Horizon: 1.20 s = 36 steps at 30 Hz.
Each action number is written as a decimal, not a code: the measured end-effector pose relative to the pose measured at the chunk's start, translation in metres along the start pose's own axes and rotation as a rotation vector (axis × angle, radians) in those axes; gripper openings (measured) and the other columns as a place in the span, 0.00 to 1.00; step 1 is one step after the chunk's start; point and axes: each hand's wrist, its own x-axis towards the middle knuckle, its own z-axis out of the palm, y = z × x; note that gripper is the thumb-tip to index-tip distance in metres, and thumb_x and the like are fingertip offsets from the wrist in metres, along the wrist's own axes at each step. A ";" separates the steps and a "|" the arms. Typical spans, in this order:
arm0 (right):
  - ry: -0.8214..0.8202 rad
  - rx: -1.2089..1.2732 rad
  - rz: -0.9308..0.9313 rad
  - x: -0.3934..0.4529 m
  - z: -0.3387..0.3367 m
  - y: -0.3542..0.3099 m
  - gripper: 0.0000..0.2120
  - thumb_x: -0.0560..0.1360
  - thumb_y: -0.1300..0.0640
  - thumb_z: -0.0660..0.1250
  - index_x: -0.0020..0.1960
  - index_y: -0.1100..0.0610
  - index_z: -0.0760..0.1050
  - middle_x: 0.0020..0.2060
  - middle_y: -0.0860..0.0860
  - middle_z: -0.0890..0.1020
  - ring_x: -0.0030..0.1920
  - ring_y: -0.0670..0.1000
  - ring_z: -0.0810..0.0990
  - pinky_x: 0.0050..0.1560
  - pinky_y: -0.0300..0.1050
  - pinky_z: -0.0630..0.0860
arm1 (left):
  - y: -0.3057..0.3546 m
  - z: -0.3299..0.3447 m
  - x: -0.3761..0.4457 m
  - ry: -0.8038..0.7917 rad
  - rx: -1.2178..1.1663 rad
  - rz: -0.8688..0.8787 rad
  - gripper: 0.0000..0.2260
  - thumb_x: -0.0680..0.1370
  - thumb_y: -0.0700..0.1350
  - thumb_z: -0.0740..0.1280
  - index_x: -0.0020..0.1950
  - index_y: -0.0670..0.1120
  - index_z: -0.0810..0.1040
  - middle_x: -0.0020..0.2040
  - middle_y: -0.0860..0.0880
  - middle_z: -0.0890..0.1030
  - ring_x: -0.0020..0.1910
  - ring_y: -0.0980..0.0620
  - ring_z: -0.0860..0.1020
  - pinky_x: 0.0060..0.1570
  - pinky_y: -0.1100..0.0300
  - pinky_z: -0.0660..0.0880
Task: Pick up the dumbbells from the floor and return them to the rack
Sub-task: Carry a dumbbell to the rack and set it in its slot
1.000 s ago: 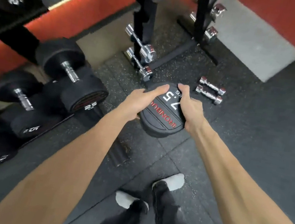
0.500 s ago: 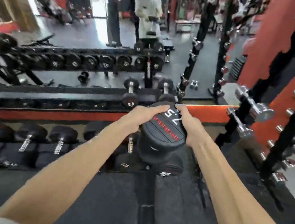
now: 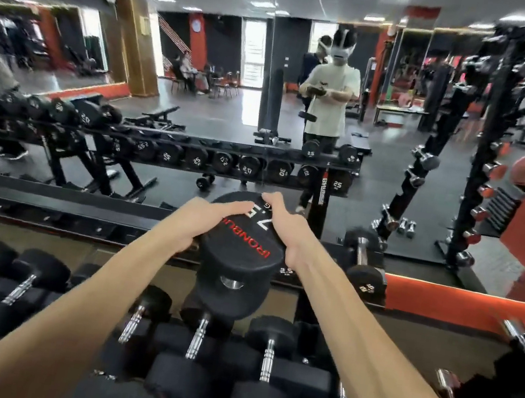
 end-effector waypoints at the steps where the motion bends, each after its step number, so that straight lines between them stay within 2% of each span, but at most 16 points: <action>1: -0.031 -0.008 0.014 0.023 0.006 -0.002 0.26 0.74 0.39 0.72 0.55 0.63 0.81 0.42 0.57 0.87 0.36 0.56 0.85 0.33 0.46 0.82 | -0.003 -0.007 0.022 -0.001 0.036 -0.006 0.30 0.62 0.65 0.80 0.53 0.45 0.86 0.45 0.48 0.89 0.47 0.47 0.87 0.53 0.51 0.82; 3: -0.064 -0.016 0.037 0.071 0.018 -0.007 0.23 0.75 0.39 0.71 0.49 0.61 0.81 0.39 0.56 0.86 0.36 0.56 0.84 0.37 0.47 0.81 | -0.005 -0.018 0.066 0.012 0.066 -0.029 0.32 0.62 0.68 0.79 0.54 0.45 0.85 0.46 0.49 0.89 0.47 0.47 0.87 0.49 0.53 0.82; 6: -0.065 -0.058 0.088 0.131 0.036 -0.016 0.26 0.74 0.37 0.71 0.51 0.61 0.81 0.40 0.56 0.87 0.36 0.56 0.85 0.34 0.44 0.81 | -0.005 -0.032 0.125 0.021 0.091 -0.091 0.37 0.60 0.70 0.79 0.57 0.45 0.84 0.48 0.49 0.88 0.48 0.48 0.86 0.52 0.50 0.83; 9: -0.065 -0.083 0.097 0.186 0.047 -0.027 0.27 0.72 0.36 0.72 0.52 0.61 0.82 0.42 0.56 0.87 0.37 0.56 0.86 0.31 0.42 0.80 | -0.003 -0.040 0.174 -0.026 0.056 -0.077 0.27 0.66 0.64 0.80 0.56 0.46 0.86 0.46 0.50 0.89 0.46 0.51 0.87 0.51 0.50 0.84; 11: -0.048 -0.100 0.097 0.218 0.053 -0.034 0.26 0.71 0.37 0.74 0.51 0.61 0.82 0.41 0.56 0.87 0.37 0.55 0.86 0.28 0.41 0.79 | 0.001 -0.049 0.203 -0.057 0.071 -0.069 0.25 0.66 0.60 0.81 0.56 0.47 0.86 0.48 0.52 0.89 0.48 0.51 0.87 0.52 0.49 0.84; 16: -0.031 -0.168 0.033 0.287 0.064 -0.044 0.25 0.67 0.41 0.78 0.52 0.60 0.85 0.43 0.55 0.89 0.41 0.55 0.88 0.39 0.47 0.84 | 0.003 -0.071 0.278 -0.194 0.068 -0.074 0.19 0.69 0.45 0.81 0.59 0.49 0.84 0.52 0.54 0.88 0.55 0.52 0.85 0.52 0.55 0.81; 18: -0.016 -0.191 0.014 0.308 0.069 -0.045 0.26 0.66 0.41 0.79 0.55 0.60 0.84 0.45 0.54 0.89 0.41 0.54 0.88 0.38 0.46 0.84 | 0.005 -0.077 0.307 -0.242 0.058 -0.062 0.20 0.69 0.42 0.80 0.60 0.48 0.83 0.53 0.52 0.88 0.55 0.51 0.85 0.53 0.55 0.81; 20: 0.039 -0.211 -0.020 0.327 0.073 -0.042 0.26 0.65 0.42 0.80 0.55 0.58 0.84 0.47 0.53 0.89 0.41 0.51 0.88 0.35 0.43 0.83 | 0.006 -0.082 0.337 -0.304 0.075 -0.063 0.22 0.69 0.40 0.80 0.63 0.46 0.82 0.53 0.50 0.88 0.54 0.50 0.85 0.49 0.56 0.82; 22: 0.071 -0.229 -0.050 0.346 0.078 -0.039 0.21 0.67 0.45 0.80 0.53 0.57 0.85 0.45 0.51 0.89 0.39 0.49 0.88 0.33 0.40 0.82 | 0.006 -0.086 0.367 -0.359 0.101 -0.071 0.26 0.66 0.40 0.82 0.64 0.45 0.82 0.54 0.47 0.87 0.55 0.47 0.86 0.52 0.51 0.83; 25: 0.101 -0.291 -0.093 0.375 0.083 -0.035 0.16 0.68 0.46 0.80 0.49 0.56 0.85 0.40 0.49 0.89 0.43 0.52 0.89 0.45 0.48 0.86 | 0.004 -0.092 0.407 -0.427 0.138 -0.048 0.34 0.58 0.44 0.85 0.63 0.45 0.82 0.55 0.47 0.87 0.57 0.45 0.85 0.61 0.44 0.79; 28: 0.138 -0.354 -0.110 0.405 0.086 -0.031 0.20 0.65 0.47 0.82 0.52 0.55 0.82 0.45 0.49 0.88 0.46 0.51 0.88 0.51 0.51 0.85 | 0.005 -0.098 0.440 -0.462 0.201 -0.011 0.31 0.62 0.44 0.84 0.64 0.46 0.81 0.56 0.50 0.87 0.57 0.48 0.84 0.62 0.45 0.79; 31: 0.140 -0.341 -0.105 0.425 0.091 -0.021 0.25 0.66 0.50 0.83 0.57 0.57 0.78 0.51 0.50 0.87 0.49 0.50 0.87 0.49 0.48 0.85 | -0.004 -0.099 0.466 -0.458 0.206 0.011 0.32 0.61 0.43 0.85 0.63 0.45 0.80 0.56 0.50 0.87 0.56 0.49 0.84 0.62 0.47 0.79; 34: 0.163 -0.389 -0.083 0.440 0.094 0.005 0.24 0.64 0.49 0.83 0.52 0.57 0.76 0.50 0.51 0.86 0.49 0.51 0.86 0.51 0.54 0.85 | -0.030 -0.092 0.485 -0.415 0.236 0.003 0.33 0.59 0.41 0.86 0.61 0.44 0.79 0.57 0.49 0.85 0.56 0.48 0.83 0.61 0.47 0.79; 36: 0.154 -0.444 -0.102 0.445 0.095 0.023 0.22 0.64 0.52 0.84 0.47 0.55 0.74 0.46 0.50 0.86 0.45 0.49 0.84 0.49 0.53 0.84 | -0.051 -0.085 0.492 -0.418 0.228 -0.033 0.31 0.58 0.38 0.85 0.58 0.43 0.78 0.56 0.47 0.85 0.56 0.46 0.83 0.60 0.45 0.80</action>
